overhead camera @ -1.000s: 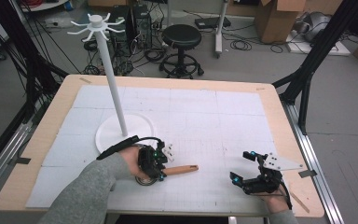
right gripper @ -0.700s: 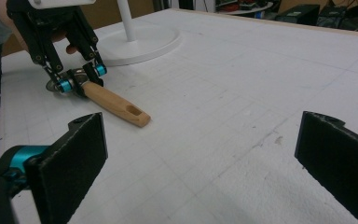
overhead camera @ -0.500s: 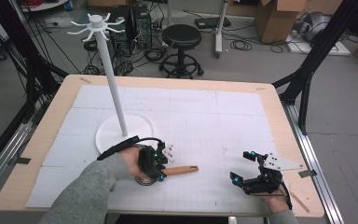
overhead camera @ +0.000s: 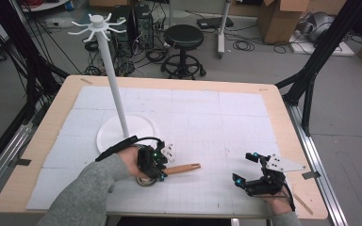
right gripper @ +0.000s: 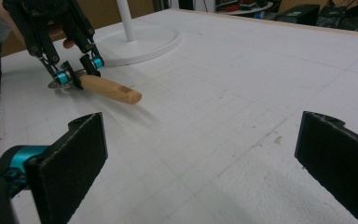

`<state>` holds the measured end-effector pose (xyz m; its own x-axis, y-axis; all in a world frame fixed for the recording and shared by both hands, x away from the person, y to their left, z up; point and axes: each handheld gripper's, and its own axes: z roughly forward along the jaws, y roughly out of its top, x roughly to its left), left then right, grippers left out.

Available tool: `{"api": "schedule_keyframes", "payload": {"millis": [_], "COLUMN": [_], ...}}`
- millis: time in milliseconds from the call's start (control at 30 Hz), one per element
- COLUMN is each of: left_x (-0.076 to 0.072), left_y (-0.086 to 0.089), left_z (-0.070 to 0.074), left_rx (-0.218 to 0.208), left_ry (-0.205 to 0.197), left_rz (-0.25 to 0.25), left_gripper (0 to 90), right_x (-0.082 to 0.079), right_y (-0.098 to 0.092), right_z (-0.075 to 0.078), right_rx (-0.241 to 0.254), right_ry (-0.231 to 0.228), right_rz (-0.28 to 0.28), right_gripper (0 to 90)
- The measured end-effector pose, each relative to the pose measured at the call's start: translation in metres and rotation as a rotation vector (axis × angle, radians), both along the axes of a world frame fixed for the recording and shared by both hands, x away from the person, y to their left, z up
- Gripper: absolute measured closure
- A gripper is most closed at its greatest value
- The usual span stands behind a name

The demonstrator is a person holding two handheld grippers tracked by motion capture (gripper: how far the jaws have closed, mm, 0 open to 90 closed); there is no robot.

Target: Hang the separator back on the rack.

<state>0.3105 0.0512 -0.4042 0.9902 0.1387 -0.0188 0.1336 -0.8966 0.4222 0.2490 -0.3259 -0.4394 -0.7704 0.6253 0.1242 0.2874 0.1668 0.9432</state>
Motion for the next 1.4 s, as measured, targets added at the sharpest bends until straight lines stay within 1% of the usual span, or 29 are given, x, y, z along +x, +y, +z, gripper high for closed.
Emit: {"api": "schedule_keyframes", "payload": {"millis": [267, 400, 467, 633, 700, 767, 867, 1067, 1133, 1167, 1200, 1333, 1400], "left_x": [-0.002, -0.002, -0.002, -0.004, -0.005, -0.007, -0.009, -0.010, -0.012, -0.013, -0.015, -0.017, -0.018], "left_y": [0.002, 0.005, 0.007, 0.011, 0.011, 0.012, 0.015, 0.025, 0.028, 0.030, 0.032, 0.038, 0.042], "left_z": [0.004, 0.008, 0.010, 0.015, 0.017, 0.017, 0.018, 0.021, 0.021, 0.020, 0.020, 0.021, 0.022], "left_rx": [-0.009, -0.030, -0.038, -0.061, -0.057, -0.063, -0.082, -0.135, -0.144, -0.142, -0.146, -0.183, -0.199], "left_ry": [-0.028, -0.020, -0.020, -0.023, -0.017, -0.021, -0.021, -0.017, -0.028, -0.047, -0.057, -0.051, -0.053], "left_rz": [0.004, 0.012, 0.021, 0.022, 0.031, 0.030, 0.034, 0.062, 0.072, 0.076, 0.076, 0.085, 0.099], "left_gripper": [69.6, 69.6, 69.6, 69.5, 69.5, 69.5, 69.5, 69.5, 69.5, 69.5, 69.5, 69.5, 69.5], "right_x": [-0.001, 0.000, 0.000, 0.001, 0.001, 0.002, 0.002, 0.003, 0.004, 0.004, 0.004, 0.006, 0.006], "right_y": [0.000, 0.000, 0.001, 0.001, 0.002, 0.002, 0.002, 0.003, 0.004, 0.004, 0.004, 0.004, 0.005], "right_z": [0.000, 0.000, 0.000, 0.000, 0.000, 0.000, 0.001, 0.001, 0.001, 0.001, 0.001, 0.001, 0.001], "right_rx": [0.004, 0.002, 0.002, 0.001, 0.004, 0.004, 0.013, 0.009, 0.010, 0.011, 0.011, 0.010, 0.013], "right_ry": [0.005, 0.002, 0.002, 0.000, 0.002, -0.001, 0.001, -0.001, 0.000, 0.000, -0.004, -0.005, 0.000], "right_rz": [-0.002, 0.001, 0.000, 0.001, 0.004, 0.005, 0.002, 0.008, 0.007, 0.008, 0.008, 0.009, 0.012], "right_gripper": [1.4, 1.4, 1.4, 1.4, 1.4, 1.4, 1.4, 1.4, 1.4, 1.4, 1.4, 1.4, 1.3]}}
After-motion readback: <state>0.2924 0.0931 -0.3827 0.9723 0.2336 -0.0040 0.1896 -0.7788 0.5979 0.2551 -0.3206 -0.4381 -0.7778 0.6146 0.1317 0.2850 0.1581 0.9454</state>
